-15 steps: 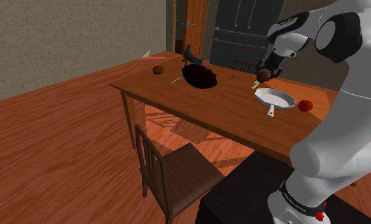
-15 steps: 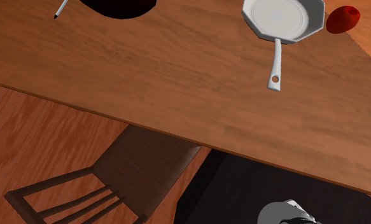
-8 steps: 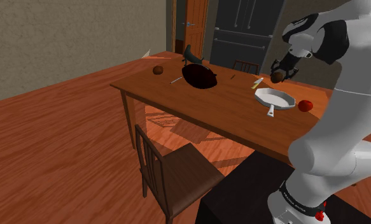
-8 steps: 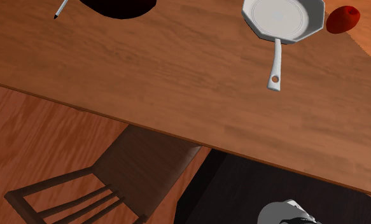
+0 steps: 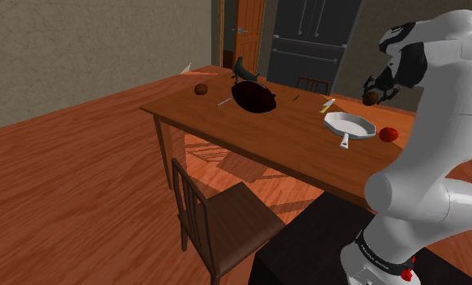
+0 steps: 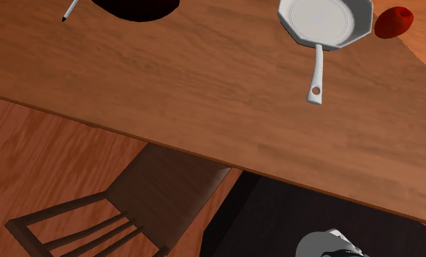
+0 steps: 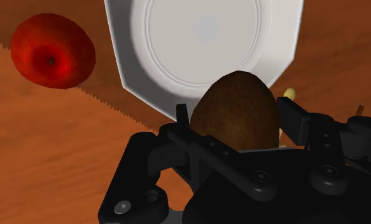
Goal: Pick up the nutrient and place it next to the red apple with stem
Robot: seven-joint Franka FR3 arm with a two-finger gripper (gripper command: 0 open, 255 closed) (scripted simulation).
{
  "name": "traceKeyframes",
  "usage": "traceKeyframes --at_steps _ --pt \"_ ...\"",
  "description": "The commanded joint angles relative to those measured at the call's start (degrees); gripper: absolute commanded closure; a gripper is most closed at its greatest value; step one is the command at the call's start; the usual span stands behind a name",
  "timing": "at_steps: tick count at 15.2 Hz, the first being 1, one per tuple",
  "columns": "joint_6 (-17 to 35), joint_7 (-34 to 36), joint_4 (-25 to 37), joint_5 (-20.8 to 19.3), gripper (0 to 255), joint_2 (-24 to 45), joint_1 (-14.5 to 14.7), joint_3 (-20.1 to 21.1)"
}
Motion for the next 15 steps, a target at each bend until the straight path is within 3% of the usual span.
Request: traceKeyframes --at_steps 1,6,7,15 --pt "-2.1 -2.0 4.5 1.2 255 3.3 -2.8 -0.1" --pt "-9.5 -4.9 20.9 4.0 255 13.4 -11.0 0.3" --pt "-13.5 -5.0 30.3 5.2 255 18.8 -14.9 0.9" --pt "-6.8 -7.3 21.8 5.2 255 17.5 -13.1 0.9"
